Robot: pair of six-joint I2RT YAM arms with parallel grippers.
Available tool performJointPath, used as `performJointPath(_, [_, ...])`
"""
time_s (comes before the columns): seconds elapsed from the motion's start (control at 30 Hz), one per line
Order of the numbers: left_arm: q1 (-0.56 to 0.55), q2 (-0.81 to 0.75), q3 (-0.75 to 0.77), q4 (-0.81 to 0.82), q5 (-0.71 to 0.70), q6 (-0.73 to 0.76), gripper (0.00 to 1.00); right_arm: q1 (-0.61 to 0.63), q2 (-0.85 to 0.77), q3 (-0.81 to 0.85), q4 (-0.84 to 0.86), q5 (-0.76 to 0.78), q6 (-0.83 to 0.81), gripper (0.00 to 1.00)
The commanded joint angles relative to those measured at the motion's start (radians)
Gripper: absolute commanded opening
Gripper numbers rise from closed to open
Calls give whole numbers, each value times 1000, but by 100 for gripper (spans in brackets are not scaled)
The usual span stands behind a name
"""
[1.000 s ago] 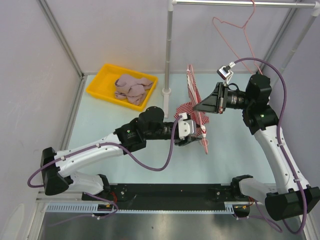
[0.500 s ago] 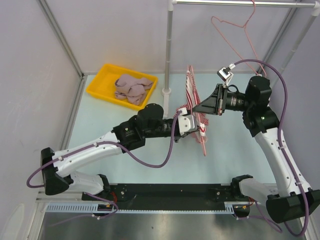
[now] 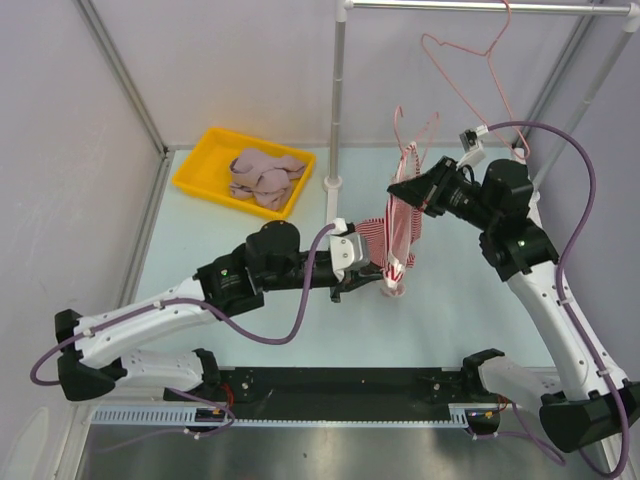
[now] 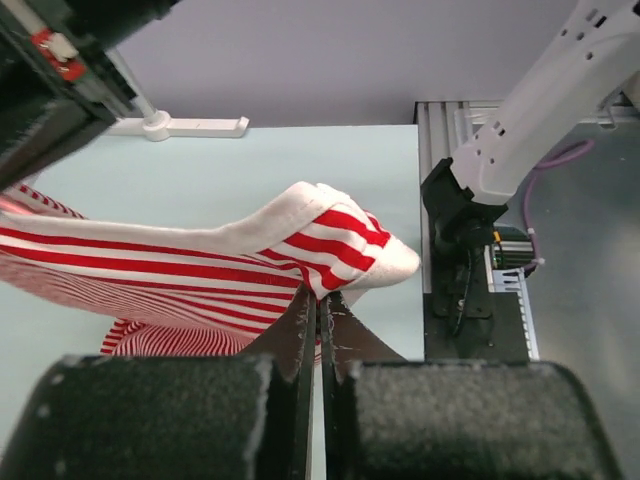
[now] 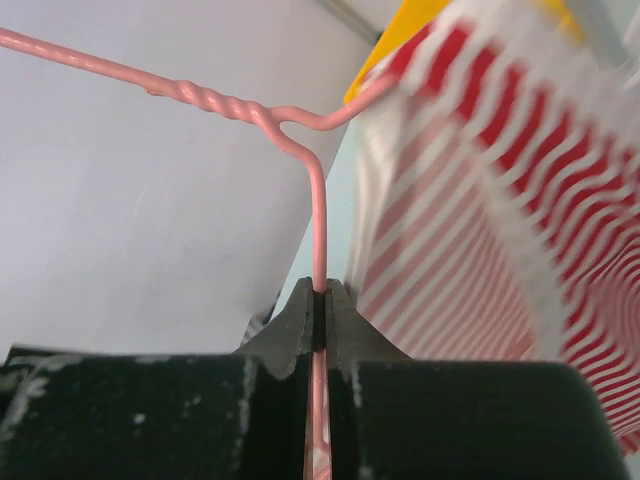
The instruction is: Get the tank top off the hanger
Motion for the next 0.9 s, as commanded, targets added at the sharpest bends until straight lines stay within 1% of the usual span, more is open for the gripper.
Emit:
performJointPath(0.0, [-11, -60, -95, 100, 10, -121, 0, 63, 41, 12, 198, 271, -16, 0])
performJointPath(0.07, [-11, -83, -126, 127, -4, -140, 0, 69, 60, 29, 234, 285, 6, 0])
performJointPath(0.1, [-11, -92, -158, 130, -39, -151, 0, 70, 67, 56, 235, 288, 31, 0])
performJointPath(0.23, [-9, -145, -216, 118, -189, -177, 0, 60, 78, 150, 149, 291, 77, 0])
performJointPath(0.33, [-8, -162, -250, 104, -242, -183, 0, 12, 64, 155, 126, 222, 172, 0])
performJointPath(0.37, [-6, -171, -265, 107, -246, -185, 0, -6, 61, 145, 132, 163, 204, 0])
performJointPath(0.43, [3, -178, -281, 114, -245, -195, 0, -66, 54, 118, 158, 95, 296, 0])
performJointPath(0.47, [9, -181, -289, 115, -248, -200, 0, -86, 48, 112, 165, 19, 319, 0])
performJointPath(0.53, [41, -182, -293, 114, -245, -221, 0, -124, 49, 105, 167, -49, 358, 0])
performJointPath(0.57, [54, -188, -296, 111, -242, -234, 0, -136, 51, 104, 161, -118, 364, 0])
performJointPath(0.6, [69, -191, -298, 112, -234, -241, 0, -146, 49, 99, 150, -152, 369, 0])
performJointPath(0.63, [103, -196, -295, 109, -208, -247, 0, -163, 49, 96, 146, -219, 373, 0])
performJointPath(0.73, [156, -204, -270, 100, -164, -257, 0, -175, 43, 89, 87, -308, 341, 0])
performJointPath(0.77, [164, -205, -251, 95, -136, -248, 0, -175, 40, 89, 31, -321, 301, 0])
performJointPath(0.83, [175, -204, -235, 94, -116, -243, 0, -175, 35, 86, -2, -370, 264, 0])
performJointPath(0.87, [178, -202, -224, 100, -89, -241, 0, -176, 32, 82, -28, -370, 248, 0])
